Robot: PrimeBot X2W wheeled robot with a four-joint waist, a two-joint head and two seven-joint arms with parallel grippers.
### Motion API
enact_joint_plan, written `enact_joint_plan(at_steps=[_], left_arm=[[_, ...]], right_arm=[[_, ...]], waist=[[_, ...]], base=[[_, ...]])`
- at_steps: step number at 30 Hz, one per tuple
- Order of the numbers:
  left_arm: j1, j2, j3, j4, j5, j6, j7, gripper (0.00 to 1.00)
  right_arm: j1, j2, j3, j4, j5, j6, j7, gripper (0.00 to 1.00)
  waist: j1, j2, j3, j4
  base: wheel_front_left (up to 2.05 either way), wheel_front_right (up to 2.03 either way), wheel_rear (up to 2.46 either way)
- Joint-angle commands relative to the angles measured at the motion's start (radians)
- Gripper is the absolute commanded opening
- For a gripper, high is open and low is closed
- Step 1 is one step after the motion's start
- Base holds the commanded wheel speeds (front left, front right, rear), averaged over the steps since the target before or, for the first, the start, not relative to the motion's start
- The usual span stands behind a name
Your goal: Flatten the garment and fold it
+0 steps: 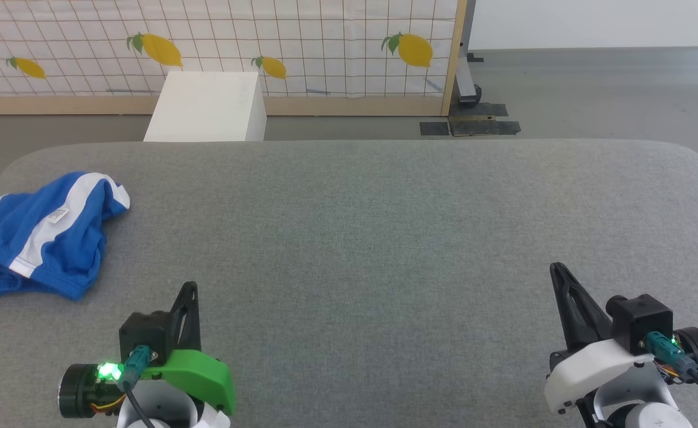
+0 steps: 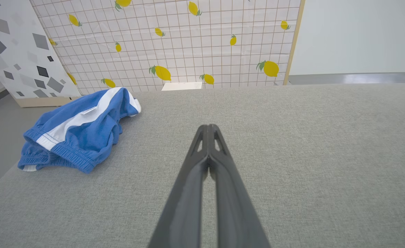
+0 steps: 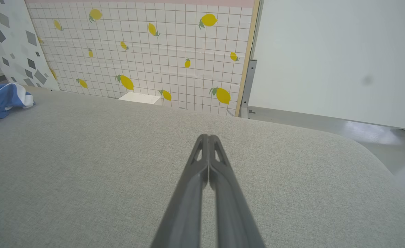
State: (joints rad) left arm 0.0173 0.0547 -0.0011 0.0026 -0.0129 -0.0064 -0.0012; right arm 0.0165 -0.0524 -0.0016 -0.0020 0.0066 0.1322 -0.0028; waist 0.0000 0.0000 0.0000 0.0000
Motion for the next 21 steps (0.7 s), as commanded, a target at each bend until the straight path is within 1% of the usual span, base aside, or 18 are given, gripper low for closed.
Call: enact_joint_plan(at_steps=[1, 21], left_arm=[[-0.017, -0.005, 0.001, -0.003, 0.013, 0.006, 0.001, 0.00], [-0.017, -0.005, 0.001, -0.003, 0.013, 0.006, 0.001, 0.00]], right_arm=[[-0.017, 0.002, 0.002, 0.002, -0.007, -0.002, 0.003, 0.00], [-0.017, 0.002, 0.002, 0.002, -0.007, -0.002, 0.003, 0.00]], waist=[[0.0000, 0.0000, 0.000, 0.000], [0.0000, 0.0000, 0.000, 0.000]], base=[[0.00, 0.00, 0.00], [0.00, 0.00, 0.00]])
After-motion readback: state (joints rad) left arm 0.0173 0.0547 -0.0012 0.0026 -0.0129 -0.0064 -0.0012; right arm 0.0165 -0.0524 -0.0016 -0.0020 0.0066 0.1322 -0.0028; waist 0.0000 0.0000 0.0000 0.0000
